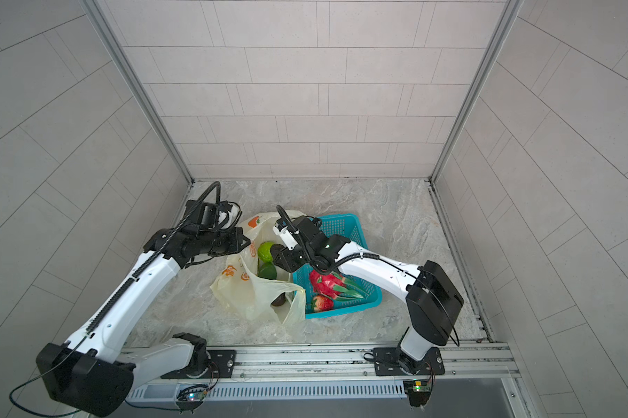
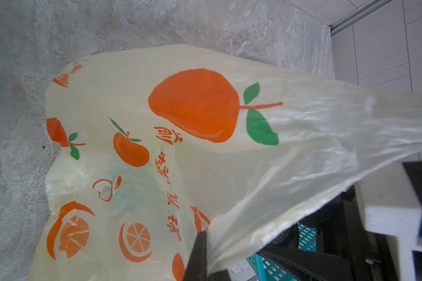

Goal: Place the fruits into the plastic bag
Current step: Place the fruit in the plastic bag.

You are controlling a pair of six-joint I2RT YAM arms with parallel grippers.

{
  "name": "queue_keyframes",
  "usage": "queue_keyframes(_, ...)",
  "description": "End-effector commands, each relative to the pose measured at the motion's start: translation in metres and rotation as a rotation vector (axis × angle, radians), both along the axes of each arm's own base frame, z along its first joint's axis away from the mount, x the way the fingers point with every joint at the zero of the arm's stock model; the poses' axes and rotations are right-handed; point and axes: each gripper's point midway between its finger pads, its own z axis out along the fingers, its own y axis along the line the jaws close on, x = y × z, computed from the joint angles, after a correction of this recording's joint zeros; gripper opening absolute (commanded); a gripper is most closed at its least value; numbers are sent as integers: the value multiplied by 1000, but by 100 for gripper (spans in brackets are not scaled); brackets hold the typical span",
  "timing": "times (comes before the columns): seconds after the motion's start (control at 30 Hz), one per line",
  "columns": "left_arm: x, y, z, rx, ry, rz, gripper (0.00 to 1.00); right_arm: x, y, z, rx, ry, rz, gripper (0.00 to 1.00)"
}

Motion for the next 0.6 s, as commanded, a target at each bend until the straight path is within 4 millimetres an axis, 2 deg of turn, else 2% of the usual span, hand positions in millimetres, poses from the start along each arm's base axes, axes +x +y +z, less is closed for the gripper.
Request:
queue_keyframes(0.0,-5,5,13,14,-43,3,0,-2,-7,7,16,-10,13,20)
queue_keyframes(0.3,-9,6,12,18,-43,6,0,-3,-14,2,3,-7,-4,20)
queue_keyframes(0.57,-10,7,12,20,-44,5,0,4,-7,0,11,-2,-18,21)
